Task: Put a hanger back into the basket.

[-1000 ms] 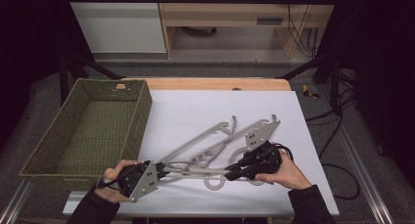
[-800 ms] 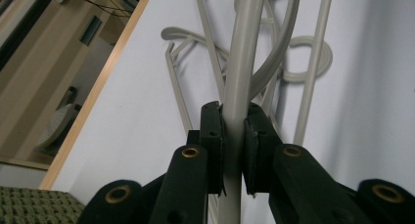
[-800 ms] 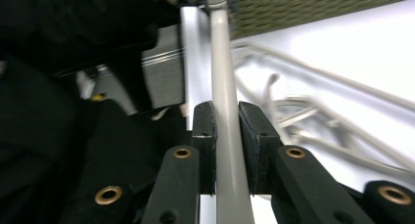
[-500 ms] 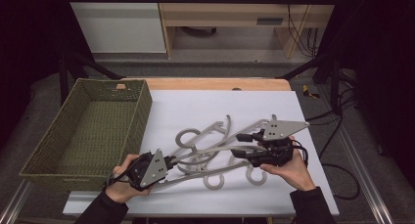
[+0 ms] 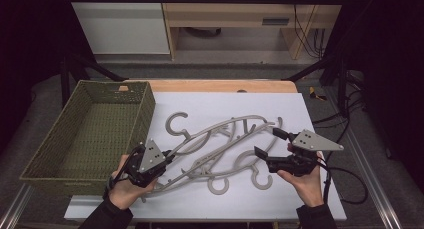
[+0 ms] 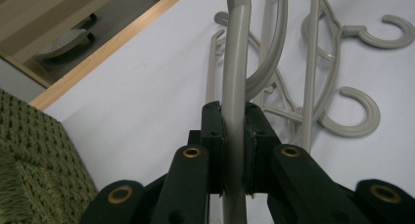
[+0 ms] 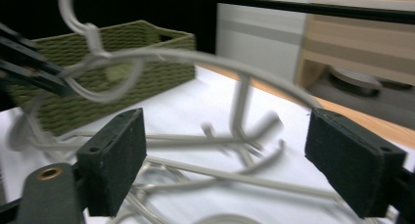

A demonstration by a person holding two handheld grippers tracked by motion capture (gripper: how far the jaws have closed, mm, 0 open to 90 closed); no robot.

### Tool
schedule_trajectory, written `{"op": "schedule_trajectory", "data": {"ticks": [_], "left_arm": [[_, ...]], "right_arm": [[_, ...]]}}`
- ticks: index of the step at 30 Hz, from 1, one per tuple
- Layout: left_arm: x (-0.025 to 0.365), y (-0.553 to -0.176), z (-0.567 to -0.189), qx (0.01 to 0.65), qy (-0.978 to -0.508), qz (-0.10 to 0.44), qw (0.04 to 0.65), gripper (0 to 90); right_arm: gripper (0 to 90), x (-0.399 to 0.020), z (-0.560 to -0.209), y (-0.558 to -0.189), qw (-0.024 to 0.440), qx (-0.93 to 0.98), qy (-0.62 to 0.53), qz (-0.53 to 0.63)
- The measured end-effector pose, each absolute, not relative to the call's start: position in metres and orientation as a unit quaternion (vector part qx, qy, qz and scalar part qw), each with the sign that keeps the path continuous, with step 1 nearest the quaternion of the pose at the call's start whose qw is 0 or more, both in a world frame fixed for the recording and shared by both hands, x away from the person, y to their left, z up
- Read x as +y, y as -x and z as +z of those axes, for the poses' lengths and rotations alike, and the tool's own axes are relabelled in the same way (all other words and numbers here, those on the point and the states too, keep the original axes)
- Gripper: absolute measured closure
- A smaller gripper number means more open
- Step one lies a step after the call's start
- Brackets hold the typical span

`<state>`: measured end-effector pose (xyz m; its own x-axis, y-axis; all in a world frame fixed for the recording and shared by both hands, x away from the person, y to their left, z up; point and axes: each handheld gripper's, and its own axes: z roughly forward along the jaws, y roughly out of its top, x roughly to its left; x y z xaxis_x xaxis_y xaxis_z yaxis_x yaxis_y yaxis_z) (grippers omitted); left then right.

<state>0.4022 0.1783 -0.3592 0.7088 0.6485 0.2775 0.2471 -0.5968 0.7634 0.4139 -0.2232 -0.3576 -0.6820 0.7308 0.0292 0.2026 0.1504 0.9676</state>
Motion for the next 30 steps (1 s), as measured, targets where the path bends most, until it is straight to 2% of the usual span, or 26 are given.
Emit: {"op": "schedule_trajectory", "data": {"ticks": [7, 16, 30], "left_arm": [[0.187, -0.404, -0.344, 0.294, -0.833, 0.279, 0.376, 81.6], [0.212, -0.405, -0.302, 0.301, -0.816, 0.291, 0.397, 81.6], [0.26, -0.431, -0.267, 0.314, -0.821, 0.299, 0.371, 81.6]], "right_arm": [[12.0, -0.242, -0.379, -0.41, 0.246, 0.701, -0.371, 0.557], [7.4, -0.246, -0.392, -0.412, 0.247, 0.703, -0.399, 0.535], [4.5, -0.251, -0.396, -0.411, 0.248, 0.692, -0.418, 0.534]]}}
